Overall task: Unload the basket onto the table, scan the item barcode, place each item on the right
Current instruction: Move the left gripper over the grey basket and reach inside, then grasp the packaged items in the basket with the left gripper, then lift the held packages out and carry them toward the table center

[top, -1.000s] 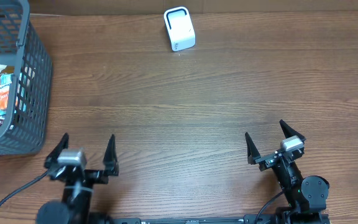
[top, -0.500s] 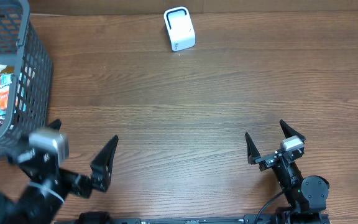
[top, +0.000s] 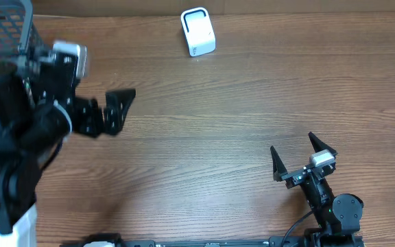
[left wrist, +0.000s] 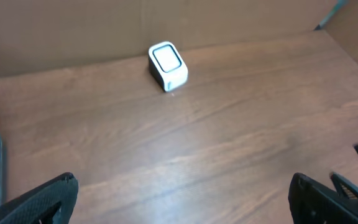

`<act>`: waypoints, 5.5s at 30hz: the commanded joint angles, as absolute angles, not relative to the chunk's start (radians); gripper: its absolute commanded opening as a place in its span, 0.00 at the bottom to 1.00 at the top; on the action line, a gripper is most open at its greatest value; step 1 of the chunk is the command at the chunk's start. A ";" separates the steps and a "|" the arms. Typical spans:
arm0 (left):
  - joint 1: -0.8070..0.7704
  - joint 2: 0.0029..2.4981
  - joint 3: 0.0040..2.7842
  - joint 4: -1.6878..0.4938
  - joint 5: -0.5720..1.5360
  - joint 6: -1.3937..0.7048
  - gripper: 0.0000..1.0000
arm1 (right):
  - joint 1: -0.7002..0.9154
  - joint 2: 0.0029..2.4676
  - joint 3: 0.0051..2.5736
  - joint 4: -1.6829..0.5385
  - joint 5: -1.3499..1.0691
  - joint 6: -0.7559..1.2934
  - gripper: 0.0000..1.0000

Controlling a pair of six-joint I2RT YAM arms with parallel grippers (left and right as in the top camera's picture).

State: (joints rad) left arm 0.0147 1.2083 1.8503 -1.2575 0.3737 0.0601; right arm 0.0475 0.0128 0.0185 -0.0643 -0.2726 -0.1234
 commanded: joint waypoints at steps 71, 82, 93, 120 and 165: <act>0.702 1.929 1.876 -1.153 0.141 0.319 1.00 | 0.051 0.005 0.008 -0.058 -0.262 -0.115 1.00; 0.698 2.035 1.874 -1.182 0.177 0.361 1.00 | 0.051 0.005 0.008 -0.058 -0.262 -0.115 1.00; 0.698 2.133 1.874 -1.162 0.177 0.361 1.00 | 0.051 0.005 0.008 -0.059 -0.262 -0.115 1.00; 0.693 2.146 2.151 -1.278 0.177 0.295 0.54 | 0.051 0.005 0.008 -0.058 -0.262 -0.115 1.00; -0.288 1.554 1.945 -1.418 0.033 -0.096 0.52 | 0.051 0.005 0.008 -0.059 -0.262 -0.115 1.00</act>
